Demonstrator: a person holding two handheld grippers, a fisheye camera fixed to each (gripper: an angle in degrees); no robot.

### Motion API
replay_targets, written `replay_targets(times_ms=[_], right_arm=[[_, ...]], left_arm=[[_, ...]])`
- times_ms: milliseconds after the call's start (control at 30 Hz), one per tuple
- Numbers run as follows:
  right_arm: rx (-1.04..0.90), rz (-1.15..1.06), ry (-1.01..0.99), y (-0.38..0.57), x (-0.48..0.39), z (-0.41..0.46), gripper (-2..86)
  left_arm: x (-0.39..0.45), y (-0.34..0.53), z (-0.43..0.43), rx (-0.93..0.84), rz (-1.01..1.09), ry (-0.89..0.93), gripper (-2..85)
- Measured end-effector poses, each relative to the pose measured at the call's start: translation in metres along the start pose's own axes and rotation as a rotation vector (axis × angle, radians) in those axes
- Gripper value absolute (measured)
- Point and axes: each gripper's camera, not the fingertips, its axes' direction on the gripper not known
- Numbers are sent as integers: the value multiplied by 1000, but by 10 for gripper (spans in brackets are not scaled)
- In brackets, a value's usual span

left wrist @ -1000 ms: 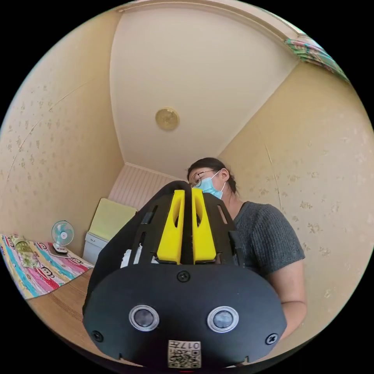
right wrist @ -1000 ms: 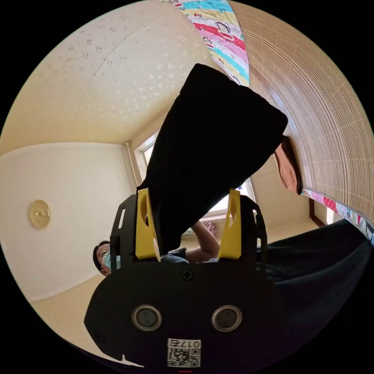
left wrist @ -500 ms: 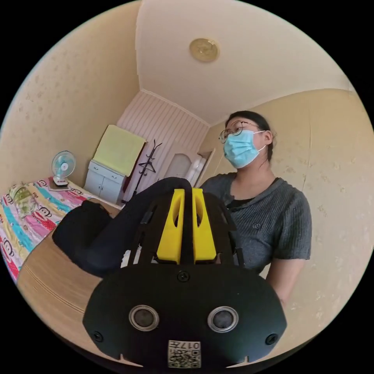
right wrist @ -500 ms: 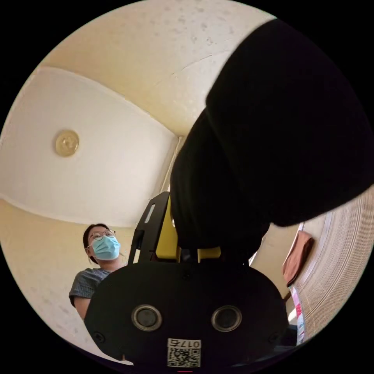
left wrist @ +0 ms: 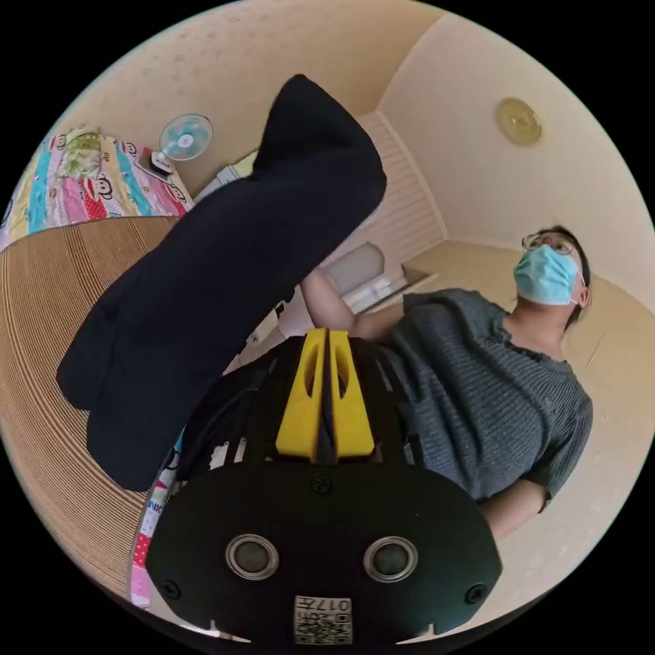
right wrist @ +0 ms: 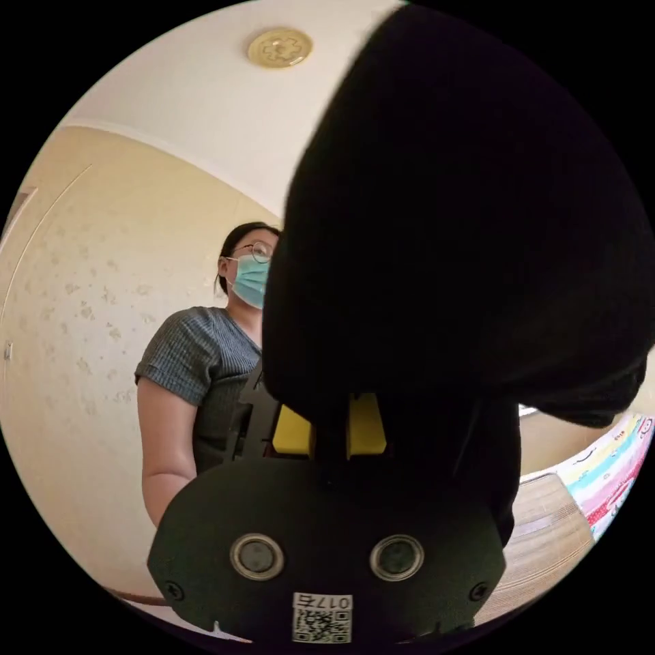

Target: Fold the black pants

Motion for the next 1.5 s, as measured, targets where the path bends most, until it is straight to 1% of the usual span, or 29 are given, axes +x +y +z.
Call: replay_targets(times_ms=[33, 67, 167, 200, 233, 300, 333, 400, 500, 567, 600, 667, 733, 800, 867, 900, 933, 967, 1033, 1067, 1133, 1200, 1267, 1333, 1367, 1400, 1433, 1467, 1500], right_arm=[[-3, -27, -46, 1, -5, 7, 53], [7, -77, -142, 4, -12, 18, 48], [87, -173, -407, 23, -19, 37, 42], [136, -222, -507, 34, -20, 41, 42], [165, -247, -556, 41, -20, 41, 41], [301, -325, -717, 69, -18, 41, 41], [340, -340, -744, 78, -17, 40, 41], [503, -383, -798, 110, -14, 40, 42], [661, -428, -868, 137, -11, 52, 47], [680, -425, -929, 139, -7, 63, 54], [675, -416, -953, 139, -5, 71, 59], [654, -393, -968, 141, -1, 83, 65], [653, -374, -963, 145, 6, 93, 68], [653, -332, -994, 152, 23, 106, 70], [635, -280, -1018, 155, 40, 117, 71], [614, -234, -1017, 156, 52, 125, 71], [597, -203, -1012, 157, 59, 129, 72], [548, -125, -987, 158, 73, 136, 72], [463, -10, -918, 160, 90, 147, 73], [398, 55, -882, 159, 100, 157, 74], [309, 123, -856, 158, 116, 174, 75], [204, 202, -811, 156, 141, 192, 76], [114, 289, -786, 154, 164, 204, 76], [11, 396, -706, 151, 188, 214, 74], [-60, 449, -601, 148, 201, 216, 70], [-92, 496, -452, 144, 213, 210, 67], [-83, 516, -370, 142, 218, 204, 66], [-12, 583, -199, 140, 230, 184, 67], [59, 650, -56, 139, 240, 163, 69]], left_arm=[[-11, -11, -15, 65, -27, -2, 56], [-14, -17, -20, 86, -28, 1, 73], [-24, -52, -40, 163, -16, 44, 99], [-27, -65, -41, 172, -17, 75, 102], [-31, -77, -35, 149, -33, 94, 104], [-32, -93, -19, 96, -18, 103, 112], [-30, -100, -7, 74, 11, 116, 115], [-31, -108, 6, 70, 36, 153, 118], [-44, -116, 11, 83, 29, 178, 122], [-54, -120, 11, 47, 13, 111, 125], [-61, -120, 6, 47, 2, 49, 128], [-70, -119, -6, 92, 10, 25, 136], [-82, -117, -22, 165, 41, 151, 137], [-92, -118, -29, 199, 50, 244, 139], [-103, -123, -30, 175, 4, 280, 144], [-115, -126, -28, 145, -61, 282, 150], [-125, -128, -28, 132, -98, 296, 158], [-130, -128, -27, 132, -111, 314, 162], [-144, -125, -27, 158, -138, 443, 167], [-148, -125, -27, 163, -148, 470, 167], [-167, -120, -32, 175, -191, 482, 165], [-183, -118, -32, 145, -216, 488, 152], [-192, -116, -31, 153, -168, 573, 123], [-196, -116, -32, 197, -48, 671, 87], [-195, -115, -34, 212, -12, 694, 77], [-192, -115, -38, 240, 72, 731, 63], [-184, -113, -45, 266, 155, 713, 54], [-179, -111, -50, 278, 189, 682, 53], [-170, -106, -61, 304, 244, 588, 50]])
